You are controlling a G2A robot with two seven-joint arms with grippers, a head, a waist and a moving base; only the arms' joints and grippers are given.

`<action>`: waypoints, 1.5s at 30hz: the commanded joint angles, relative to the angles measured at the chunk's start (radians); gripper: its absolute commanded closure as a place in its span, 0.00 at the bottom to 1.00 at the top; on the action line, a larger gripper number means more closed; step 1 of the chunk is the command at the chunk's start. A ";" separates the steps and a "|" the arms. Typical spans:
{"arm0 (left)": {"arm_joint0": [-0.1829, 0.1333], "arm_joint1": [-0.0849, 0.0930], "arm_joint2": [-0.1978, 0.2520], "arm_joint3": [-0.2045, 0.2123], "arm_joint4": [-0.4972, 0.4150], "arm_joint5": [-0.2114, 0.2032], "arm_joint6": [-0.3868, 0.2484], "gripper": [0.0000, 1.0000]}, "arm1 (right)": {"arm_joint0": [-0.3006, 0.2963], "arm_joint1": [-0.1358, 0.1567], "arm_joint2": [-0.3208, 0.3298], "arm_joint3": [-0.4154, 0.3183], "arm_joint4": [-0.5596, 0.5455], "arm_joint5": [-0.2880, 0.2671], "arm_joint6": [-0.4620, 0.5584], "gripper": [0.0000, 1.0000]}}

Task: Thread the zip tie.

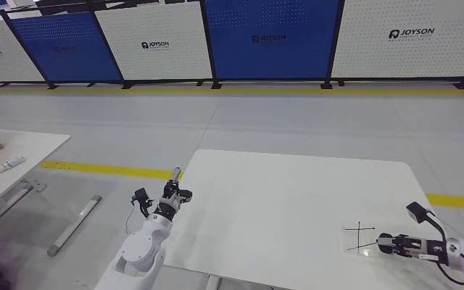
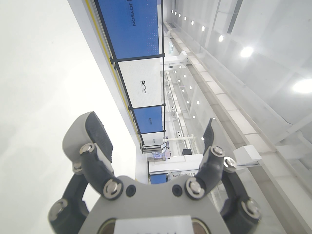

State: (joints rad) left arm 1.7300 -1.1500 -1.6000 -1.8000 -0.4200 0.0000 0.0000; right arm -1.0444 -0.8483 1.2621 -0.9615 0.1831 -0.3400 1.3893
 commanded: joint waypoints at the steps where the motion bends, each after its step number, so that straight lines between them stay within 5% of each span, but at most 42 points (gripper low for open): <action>1: 0.000 0.000 0.000 0.000 0.000 0.000 0.000 0.00 | -0.003 0.001 -0.001 -0.007 0.005 0.000 0.001 1.00; 9: 0.000 0.000 0.000 0.000 0.000 0.000 0.000 0.00 | -0.036 0.018 0.030 -0.036 0.095 0.000 0.001 1.00; 16: 0.000 0.000 0.000 0.000 0.000 0.000 0.000 0.00 | -0.100 0.034 0.074 -0.073 0.283 0.000 0.001 1.00; 30: 0.000 0.000 0.000 0.000 0.000 0.000 0.000 0.00 | -0.100 0.034 0.074 -0.073 0.283 0.000 0.001 1.00; 38: 0.000 0.000 0.000 0.000 0.000 0.000 0.000 0.00 | -0.172 0.024 0.104 -0.231 0.433 0.000 0.001 1.00; 42: 0.000 0.000 0.000 0.000 0.000 0.000 0.000 0.00 | -0.227 0.023 0.140 -0.341 0.397 0.000 -0.056 1.00; 45: 0.000 0.000 0.000 0.000 0.000 0.000 0.000 0.00 | -0.227 0.023 0.140 -0.341 0.397 0.000 -0.056 1.00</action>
State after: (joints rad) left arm 1.7300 -1.1500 -1.6000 -1.8000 -0.4200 0.0000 0.0000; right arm -1.2732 -0.8248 1.4029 -1.3070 0.5738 -0.3401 1.3308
